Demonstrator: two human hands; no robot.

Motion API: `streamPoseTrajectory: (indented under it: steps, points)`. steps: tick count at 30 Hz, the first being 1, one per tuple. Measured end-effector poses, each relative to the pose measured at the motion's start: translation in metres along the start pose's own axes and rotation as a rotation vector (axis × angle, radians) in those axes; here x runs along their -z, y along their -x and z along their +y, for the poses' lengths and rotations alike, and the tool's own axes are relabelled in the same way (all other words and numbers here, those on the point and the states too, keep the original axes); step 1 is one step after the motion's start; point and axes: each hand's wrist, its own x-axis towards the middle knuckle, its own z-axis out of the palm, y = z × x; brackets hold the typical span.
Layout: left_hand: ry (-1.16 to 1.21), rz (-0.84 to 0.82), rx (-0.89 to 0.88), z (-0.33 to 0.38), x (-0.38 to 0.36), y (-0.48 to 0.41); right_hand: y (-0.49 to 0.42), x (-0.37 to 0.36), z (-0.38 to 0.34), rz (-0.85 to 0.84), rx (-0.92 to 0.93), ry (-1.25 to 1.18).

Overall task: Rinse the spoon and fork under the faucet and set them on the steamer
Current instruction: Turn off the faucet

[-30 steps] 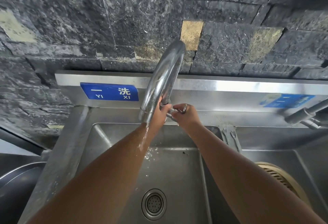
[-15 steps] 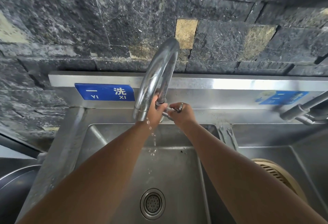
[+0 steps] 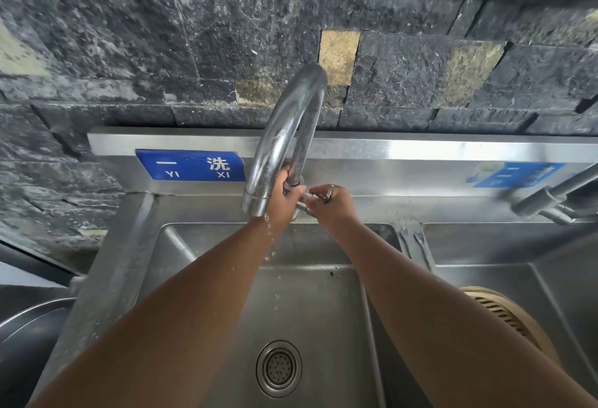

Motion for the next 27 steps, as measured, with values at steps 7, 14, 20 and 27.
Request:
streamPoseTrajectory:
  steps: [7, 14, 20, 27]
  points:
    - [0.001, 0.007, 0.015, 0.0007, -0.0018, -0.0003, 0.0005, 0.0005, 0.0002, -0.011, 0.009, -0.02]
    - [-0.054, 0.019, -0.019, -0.0048, -0.0016, -0.0033, 0.0011, -0.0011, 0.0007, -0.002, 0.002, -0.025]
    - [-0.045, 0.011, -0.013, -0.005, -0.0024, -0.0035, 0.0008, -0.0013, 0.0008, -0.005, 0.007, -0.019]
    - [-0.061, 0.02, -0.042, -0.0068, -0.0014, -0.004, 0.0021, -0.0004, 0.0011, -0.013, 0.033, -0.035]
